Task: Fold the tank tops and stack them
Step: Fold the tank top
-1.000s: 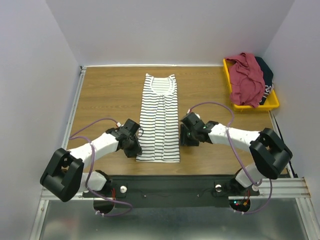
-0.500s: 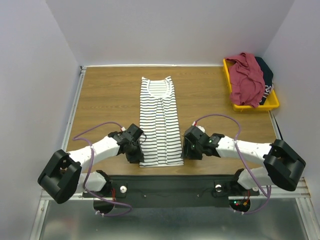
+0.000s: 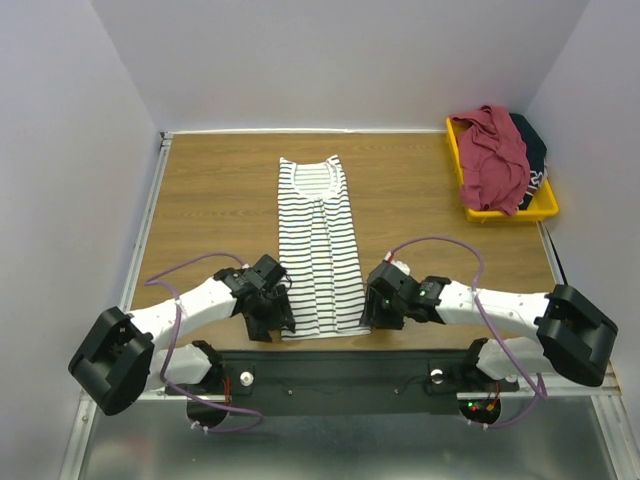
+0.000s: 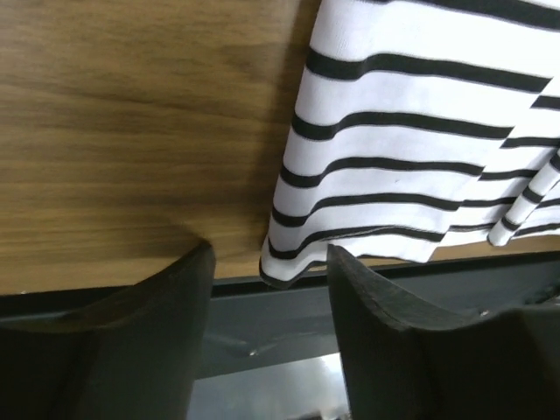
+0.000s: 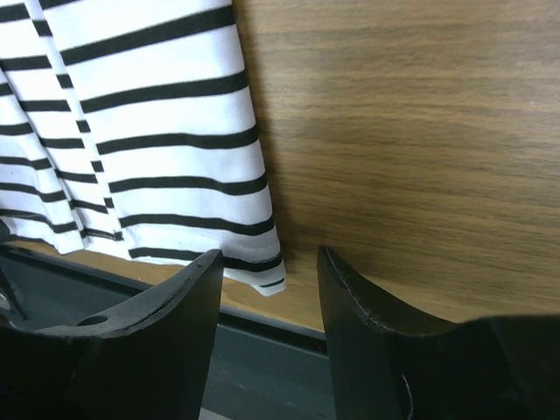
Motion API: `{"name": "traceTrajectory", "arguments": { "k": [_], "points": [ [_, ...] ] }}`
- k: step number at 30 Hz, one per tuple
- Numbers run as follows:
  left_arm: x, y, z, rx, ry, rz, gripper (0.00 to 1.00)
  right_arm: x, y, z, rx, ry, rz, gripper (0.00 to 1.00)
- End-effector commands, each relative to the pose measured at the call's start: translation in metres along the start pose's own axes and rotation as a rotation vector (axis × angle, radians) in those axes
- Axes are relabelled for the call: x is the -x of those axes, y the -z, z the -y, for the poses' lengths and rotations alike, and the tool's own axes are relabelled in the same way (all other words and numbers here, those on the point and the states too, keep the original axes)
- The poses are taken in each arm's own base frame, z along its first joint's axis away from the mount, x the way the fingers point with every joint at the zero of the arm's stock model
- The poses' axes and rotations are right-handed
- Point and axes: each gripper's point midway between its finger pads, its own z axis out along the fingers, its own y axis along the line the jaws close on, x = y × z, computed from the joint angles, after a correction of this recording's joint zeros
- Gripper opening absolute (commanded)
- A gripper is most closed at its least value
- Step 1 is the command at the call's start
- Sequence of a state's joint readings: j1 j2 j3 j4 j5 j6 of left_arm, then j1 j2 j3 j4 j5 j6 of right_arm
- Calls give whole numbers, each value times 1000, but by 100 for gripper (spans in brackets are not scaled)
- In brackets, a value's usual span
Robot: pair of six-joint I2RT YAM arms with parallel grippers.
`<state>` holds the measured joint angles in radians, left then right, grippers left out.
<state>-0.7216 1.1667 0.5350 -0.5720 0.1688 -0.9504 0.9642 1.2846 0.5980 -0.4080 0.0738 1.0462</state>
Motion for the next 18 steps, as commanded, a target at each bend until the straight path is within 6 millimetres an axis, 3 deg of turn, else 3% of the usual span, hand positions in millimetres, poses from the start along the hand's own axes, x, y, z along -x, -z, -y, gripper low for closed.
{"name": "traceTrajectory", "arguments": {
  "k": [1, 7, 10, 11, 13, 18],
  "points": [
    [-9, 10, -18, 84, 27, -20, 79, -19, -3, 16, -47, 3, -46, 54],
    [-17, 6, -17, 59, 85, -32, 74, -21, -2, 16, -45, 15, -44, 53],
    [-17, 2, -13, 42, 87, -34, 61, -23, -3, 17, -47, 14, -51, 53],
    [-17, 1, -14, 43, 87, -39, 50, -25, -3, 20, -51, 5, -58, 51],
    [-16, -1, -11, 29, 88, -34, 40, -27, -3, 22, -51, -3, -60, 51],
    [-14, -3, -9, 17, 88, -21, 26, -31, -1, 25, -45, -9, -70, 50]
  ]
}}
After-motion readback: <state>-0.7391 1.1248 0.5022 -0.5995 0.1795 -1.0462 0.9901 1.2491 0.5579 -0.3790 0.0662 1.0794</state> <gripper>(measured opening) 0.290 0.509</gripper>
